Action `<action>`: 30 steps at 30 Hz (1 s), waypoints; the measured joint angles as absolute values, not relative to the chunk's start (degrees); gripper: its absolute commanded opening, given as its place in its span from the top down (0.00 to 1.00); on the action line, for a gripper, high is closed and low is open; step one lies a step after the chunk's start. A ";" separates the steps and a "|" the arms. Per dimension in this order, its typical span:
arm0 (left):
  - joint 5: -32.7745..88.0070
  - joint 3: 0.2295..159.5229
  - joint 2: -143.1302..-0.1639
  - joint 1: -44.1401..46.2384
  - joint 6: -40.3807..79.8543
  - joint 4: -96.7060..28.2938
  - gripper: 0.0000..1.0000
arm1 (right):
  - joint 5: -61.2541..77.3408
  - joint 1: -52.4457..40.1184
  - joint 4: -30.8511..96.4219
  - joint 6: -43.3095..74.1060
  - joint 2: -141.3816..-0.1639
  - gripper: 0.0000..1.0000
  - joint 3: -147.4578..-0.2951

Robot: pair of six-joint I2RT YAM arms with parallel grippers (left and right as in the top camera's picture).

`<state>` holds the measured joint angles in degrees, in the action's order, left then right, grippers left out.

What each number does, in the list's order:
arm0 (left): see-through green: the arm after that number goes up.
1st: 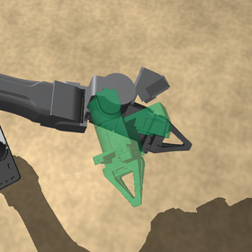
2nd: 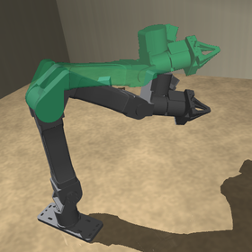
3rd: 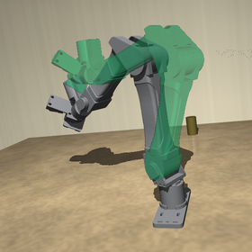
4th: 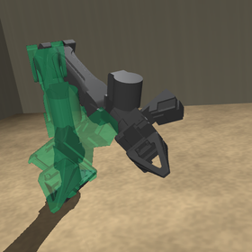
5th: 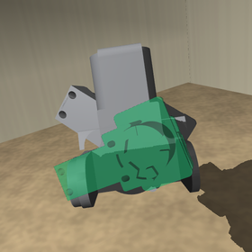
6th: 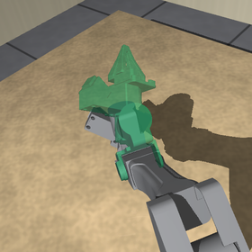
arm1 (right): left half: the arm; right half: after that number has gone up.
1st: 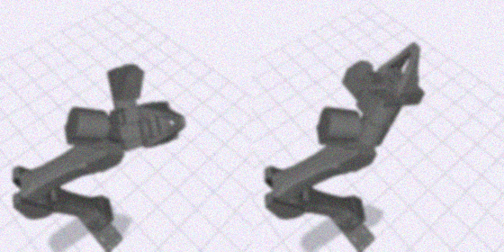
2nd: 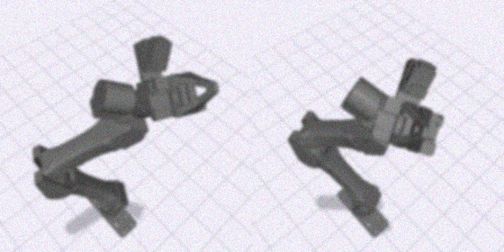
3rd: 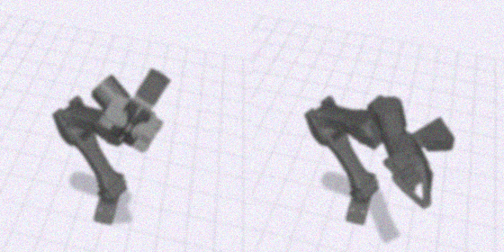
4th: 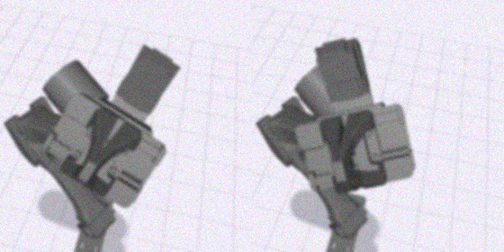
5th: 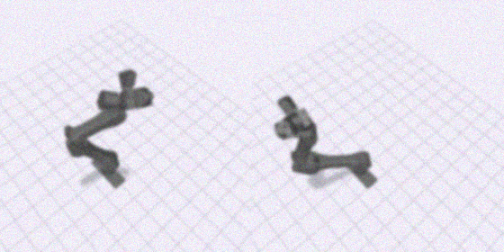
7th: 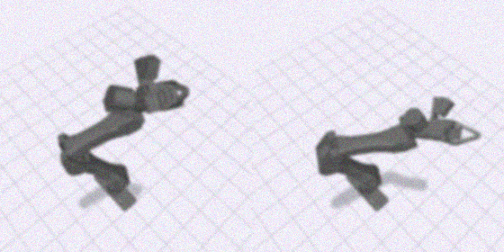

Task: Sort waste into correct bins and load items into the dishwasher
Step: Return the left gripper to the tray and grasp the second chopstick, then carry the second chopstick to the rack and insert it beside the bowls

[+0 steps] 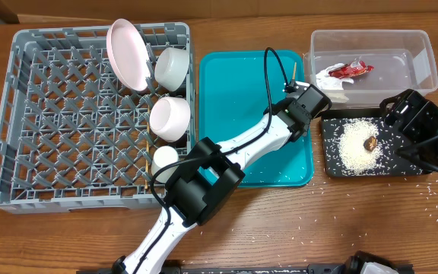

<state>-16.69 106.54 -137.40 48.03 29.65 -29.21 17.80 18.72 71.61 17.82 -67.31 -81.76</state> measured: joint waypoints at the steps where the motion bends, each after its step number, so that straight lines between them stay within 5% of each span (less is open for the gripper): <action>1: -16.67 106.56 -137.40 48.03 29.78 -29.28 0.96 | 17.80 18.72 71.64 17.80 -67.31 0.00 -81.76; 7: -16.56 107.46 -137.40 47.94 29.82 -31.73 0.96 | 17.78 18.72 71.64 17.82 -67.31 0.00 -81.76; 17: -13.06 127.33 -136.11 42.89 28.08 -63.96 0.96 | 17.78 18.72 71.61 17.82 -67.31 0.00 -81.76; 30: -14.68 139.55 -111.04 28.97 26.79 -96.57 0.96 | 17.82 18.72 71.61 17.80 -67.31 0.00 -81.76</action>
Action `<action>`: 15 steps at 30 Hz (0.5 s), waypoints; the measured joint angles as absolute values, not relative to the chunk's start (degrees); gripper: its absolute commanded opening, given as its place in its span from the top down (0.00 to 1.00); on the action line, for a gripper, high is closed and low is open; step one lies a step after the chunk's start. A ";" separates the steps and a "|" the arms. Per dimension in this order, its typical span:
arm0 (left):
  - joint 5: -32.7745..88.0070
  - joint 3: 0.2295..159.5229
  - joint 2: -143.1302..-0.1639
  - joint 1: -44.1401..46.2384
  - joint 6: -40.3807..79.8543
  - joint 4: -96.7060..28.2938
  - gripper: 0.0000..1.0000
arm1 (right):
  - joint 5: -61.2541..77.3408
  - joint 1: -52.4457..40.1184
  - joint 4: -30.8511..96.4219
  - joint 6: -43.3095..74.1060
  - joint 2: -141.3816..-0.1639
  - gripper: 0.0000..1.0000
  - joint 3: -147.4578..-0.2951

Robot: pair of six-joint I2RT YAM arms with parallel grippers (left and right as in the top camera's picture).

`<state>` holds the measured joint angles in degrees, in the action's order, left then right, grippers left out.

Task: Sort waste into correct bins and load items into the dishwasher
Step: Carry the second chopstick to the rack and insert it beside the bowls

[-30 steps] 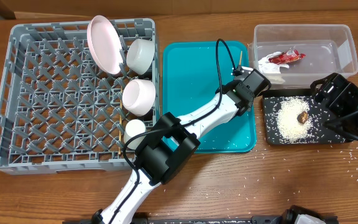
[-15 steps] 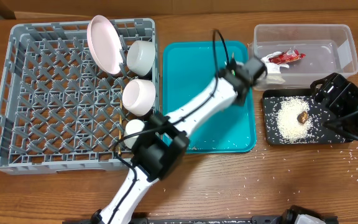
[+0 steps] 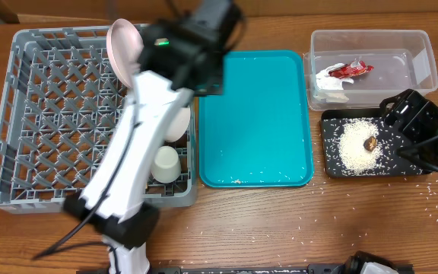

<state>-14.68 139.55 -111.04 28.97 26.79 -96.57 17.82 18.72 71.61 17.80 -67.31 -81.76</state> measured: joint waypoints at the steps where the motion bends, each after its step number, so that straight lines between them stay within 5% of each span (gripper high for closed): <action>1: -14.85 138.65 -109.40 28.16 26.76 -96.49 0.96 | 17.78 18.72 71.61 17.78 -67.31 0.00 -81.76; 9: -18.35 115.94 -91.24 24.12 27.11 -95.83 0.96 | 17.80 18.72 71.59 17.82 -67.35 0.00 -81.76; 15: -21.58 93.47 -78.65 19.57 26.50 -83.09 0.96 | 17.80 18.72 71.61 17.78 -67.37 0.00 -81.76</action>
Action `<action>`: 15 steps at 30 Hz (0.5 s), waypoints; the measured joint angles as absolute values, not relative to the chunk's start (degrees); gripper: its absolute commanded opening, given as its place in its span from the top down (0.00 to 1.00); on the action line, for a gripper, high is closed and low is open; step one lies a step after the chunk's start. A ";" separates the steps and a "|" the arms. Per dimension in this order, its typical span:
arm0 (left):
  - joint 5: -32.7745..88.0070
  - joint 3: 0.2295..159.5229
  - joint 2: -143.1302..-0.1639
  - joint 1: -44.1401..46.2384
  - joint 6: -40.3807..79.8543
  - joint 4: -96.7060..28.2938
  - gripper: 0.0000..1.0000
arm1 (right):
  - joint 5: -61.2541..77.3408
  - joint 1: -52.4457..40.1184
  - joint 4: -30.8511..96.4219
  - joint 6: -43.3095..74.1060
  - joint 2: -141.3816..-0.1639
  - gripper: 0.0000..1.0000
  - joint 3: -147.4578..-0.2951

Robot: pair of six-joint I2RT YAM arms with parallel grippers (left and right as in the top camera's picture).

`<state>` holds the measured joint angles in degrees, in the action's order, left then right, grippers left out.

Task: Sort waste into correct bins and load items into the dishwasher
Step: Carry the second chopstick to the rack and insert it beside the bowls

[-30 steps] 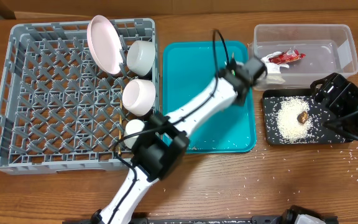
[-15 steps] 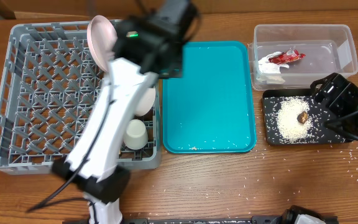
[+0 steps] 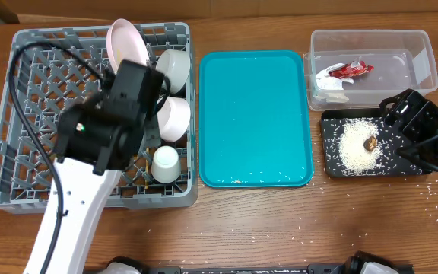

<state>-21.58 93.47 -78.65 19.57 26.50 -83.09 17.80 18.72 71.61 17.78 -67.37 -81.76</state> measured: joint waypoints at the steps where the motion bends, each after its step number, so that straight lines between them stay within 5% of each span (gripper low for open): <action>1: -21.87 90.63 -77.91 19.16 25.61 -80.09 0.96 | 17.82 18.72 71.59 17.80 -67.37 0.00 -81.76; 15: -22.26 55.55 -78.17 12.10 14.06 -41.71 0.96 | 17.80 18.72 71.64 17.80 -67.46 0.00 -81.76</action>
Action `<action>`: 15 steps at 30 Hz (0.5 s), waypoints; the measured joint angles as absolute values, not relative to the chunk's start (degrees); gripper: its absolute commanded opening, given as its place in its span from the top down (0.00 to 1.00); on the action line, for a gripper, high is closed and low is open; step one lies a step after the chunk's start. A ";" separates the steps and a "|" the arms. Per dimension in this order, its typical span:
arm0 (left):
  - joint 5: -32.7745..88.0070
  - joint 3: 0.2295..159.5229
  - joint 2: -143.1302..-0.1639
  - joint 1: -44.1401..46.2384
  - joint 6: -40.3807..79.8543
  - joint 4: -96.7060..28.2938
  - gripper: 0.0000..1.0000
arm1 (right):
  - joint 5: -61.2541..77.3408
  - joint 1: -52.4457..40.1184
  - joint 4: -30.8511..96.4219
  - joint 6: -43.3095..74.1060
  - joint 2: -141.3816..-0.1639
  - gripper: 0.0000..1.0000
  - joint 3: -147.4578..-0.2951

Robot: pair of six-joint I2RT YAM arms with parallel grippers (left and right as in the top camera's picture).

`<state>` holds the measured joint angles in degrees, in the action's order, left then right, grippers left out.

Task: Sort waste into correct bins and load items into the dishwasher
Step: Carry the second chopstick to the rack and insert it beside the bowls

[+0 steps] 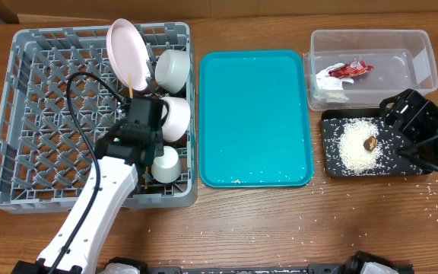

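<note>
The grey dishwasher rack (21, 114) at the left holds an upright pink plate (128, 49), two white bowls (173, 67) and a small white cup (166, 162). My left gripper (137, 106) hangs over the rack's right side, beside the lower bowl (176, 116). It looks shut on a thin wooden stick (128, 82) that points up in front of the plate. My right gripper (398, 113) rests at the black tray's (333, 169) top right corner; its fingers are too dark to read. The black tray carries rice (352, 148) and a brown scrap (370, 142).
A teal tray (253, 114) with a few rice grains lies in the middle. A clear bin (417, 46) at the back right holds a red wrapper (350, 70) and white tissue (327, 85). Loose rice is scattered on the wooden table (295, 228) in front.
My left arm has shifted right and down over the rack; its gripper is now beside the lower bowl with the stick standing upright. The right arm has not moved.
My left gripper was at the teal tray's far right corner with a thin stick at its tip. Then the arm was blurred above the rack's back right, then over the rack's middle. Now it stands by the lower bowl, the teal tray bare.
</note>
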<state>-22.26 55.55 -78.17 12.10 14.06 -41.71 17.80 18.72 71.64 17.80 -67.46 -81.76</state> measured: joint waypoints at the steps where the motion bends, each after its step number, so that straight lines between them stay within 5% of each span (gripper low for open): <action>1: -21.65 55.02 -78.17 11.73 12.99 -40.97 0.96 | 17.80 18.72 71.61 17.82 -67.46 0.00 -81.76; 5: -19.59 52.71 -78.17 10.33 9.02 -39.24 0.96 | 17.80 18.72 71.66 17.80 -67.46 0.00 -81.76; 7: -19.00 51.88 -78.17 9.98 7.84 -38.89 0.54 | 17.80 18.72 71.61 17.80 -67.46 0.00 -81.76; 8: -18.87 51.66 -78.17 9.98 7.07 -38.87 0.42 | 17.80 18.72 71.59 17.80 -67.46 0.00 -81.76; 15: -18.41 52.64 -78.17 9.61 6.68 -41.25 0.35 | 17.80 18.72 71.64 17.82 -67.46 0.00 -81.76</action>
<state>-18.41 52.64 -78.17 9.61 6.68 -41.25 17.80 18.72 71.64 17.82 -67.46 -81.76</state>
